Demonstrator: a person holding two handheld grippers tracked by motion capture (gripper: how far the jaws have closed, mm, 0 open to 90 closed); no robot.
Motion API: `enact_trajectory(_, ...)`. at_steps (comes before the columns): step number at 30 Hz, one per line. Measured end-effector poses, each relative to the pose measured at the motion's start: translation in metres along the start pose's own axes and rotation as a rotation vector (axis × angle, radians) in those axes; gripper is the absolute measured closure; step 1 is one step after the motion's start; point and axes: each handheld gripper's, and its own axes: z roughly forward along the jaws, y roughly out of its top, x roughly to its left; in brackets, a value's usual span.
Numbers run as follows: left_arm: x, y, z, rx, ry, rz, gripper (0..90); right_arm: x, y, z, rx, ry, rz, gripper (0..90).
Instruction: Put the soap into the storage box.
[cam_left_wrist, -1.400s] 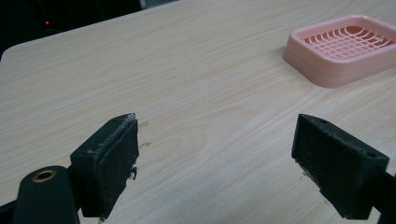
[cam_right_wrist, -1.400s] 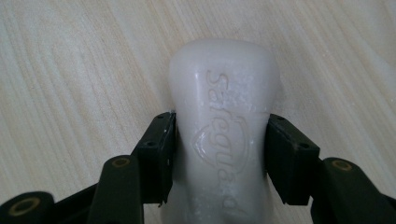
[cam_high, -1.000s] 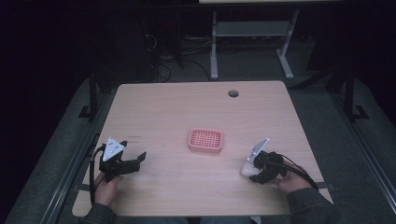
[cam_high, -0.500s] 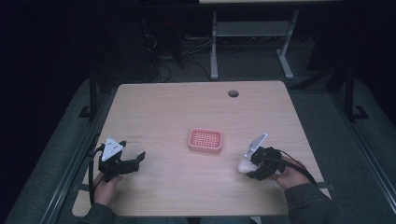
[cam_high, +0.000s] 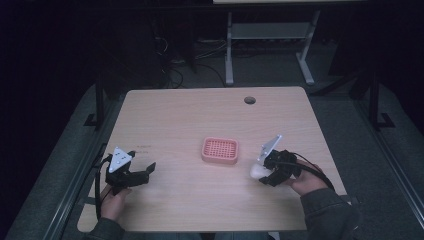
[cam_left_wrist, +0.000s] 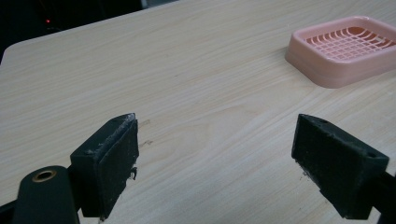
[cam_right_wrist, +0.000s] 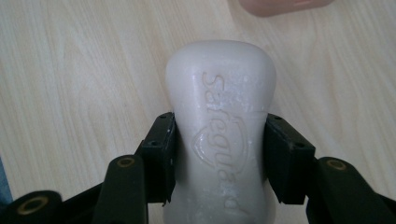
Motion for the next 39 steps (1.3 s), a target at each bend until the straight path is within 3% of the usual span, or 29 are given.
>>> enact_trajectory(18,0.0,0.0,0.0,-0.001,0.001,-0.003,14.1,-0.009,0.032,-0.005,-0.02,0.01,-0.047,48.8)
enact_trajectory(27,0.0,0.0,0.0,0.004,0.001,0.004,14.1,-0.015,0.043,-0.005,-0.054,0.031,-0.046,48.8)
enact_trajectory(39,0.0,0.001,0.0,0.005,-0.001,0.002,14.1,-0.022,0.054,0.0,-0.061,0.055,-0.041,48.8)
